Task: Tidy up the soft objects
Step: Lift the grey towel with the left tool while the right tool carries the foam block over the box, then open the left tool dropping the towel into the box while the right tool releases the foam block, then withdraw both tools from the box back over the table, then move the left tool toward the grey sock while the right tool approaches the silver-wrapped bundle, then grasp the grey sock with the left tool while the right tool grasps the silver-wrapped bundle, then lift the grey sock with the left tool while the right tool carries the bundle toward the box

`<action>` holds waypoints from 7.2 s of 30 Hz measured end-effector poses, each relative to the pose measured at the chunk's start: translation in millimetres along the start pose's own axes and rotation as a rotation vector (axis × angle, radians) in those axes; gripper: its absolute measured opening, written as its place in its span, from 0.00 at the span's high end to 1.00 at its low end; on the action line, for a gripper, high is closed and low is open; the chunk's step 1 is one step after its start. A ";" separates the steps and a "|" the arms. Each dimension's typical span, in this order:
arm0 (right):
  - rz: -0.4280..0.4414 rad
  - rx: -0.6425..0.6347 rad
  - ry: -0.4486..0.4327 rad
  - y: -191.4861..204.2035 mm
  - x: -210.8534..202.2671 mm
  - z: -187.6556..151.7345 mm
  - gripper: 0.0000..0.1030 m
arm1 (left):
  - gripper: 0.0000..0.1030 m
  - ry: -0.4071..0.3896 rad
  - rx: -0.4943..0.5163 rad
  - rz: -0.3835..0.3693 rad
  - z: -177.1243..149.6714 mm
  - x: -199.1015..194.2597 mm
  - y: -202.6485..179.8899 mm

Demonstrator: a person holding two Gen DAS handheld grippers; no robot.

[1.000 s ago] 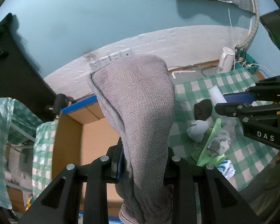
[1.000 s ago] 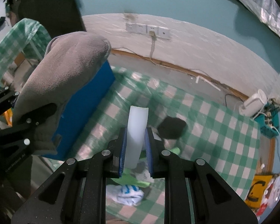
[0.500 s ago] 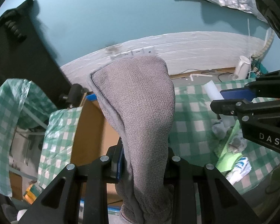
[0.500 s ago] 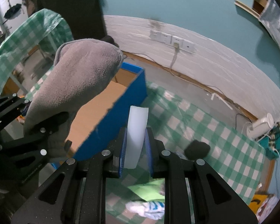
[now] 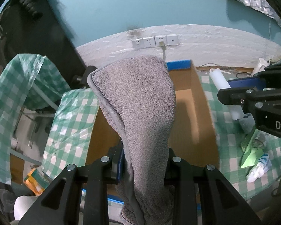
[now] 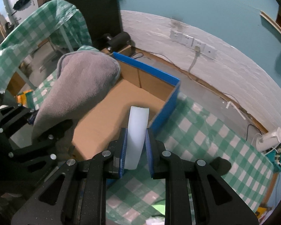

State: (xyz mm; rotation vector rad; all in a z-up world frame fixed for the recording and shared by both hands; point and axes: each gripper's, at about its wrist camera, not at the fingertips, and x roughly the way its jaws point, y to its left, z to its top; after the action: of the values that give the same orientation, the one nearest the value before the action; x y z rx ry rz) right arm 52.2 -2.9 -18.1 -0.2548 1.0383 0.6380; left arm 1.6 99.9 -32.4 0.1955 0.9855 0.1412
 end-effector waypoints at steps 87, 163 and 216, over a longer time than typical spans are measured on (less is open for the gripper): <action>-0.166 0.341 0.024 -165.3 -27.2 -129.3 0.31 | 0.27 0.000 0.263 -0.086 20.2 7.2 -160.6; -0.131 0.550 0.292 -212.8 47.1 -232.5 0.54 | 0.16 0.155 0.389 -0.211 28.0 85.8 -269.0; -0.189 0.449 0.174 -206.5 -8.6 -189.8 0.60 | 0.79 0.111 0.388 -0.303 22.9 63.2 -251.2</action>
State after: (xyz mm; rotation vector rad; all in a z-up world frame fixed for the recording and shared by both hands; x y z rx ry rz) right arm 36.9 -261.8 -125.3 -0.0134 1.2778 0.2038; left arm 62.8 -133.8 -128.5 0.3930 1.1358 -0.3229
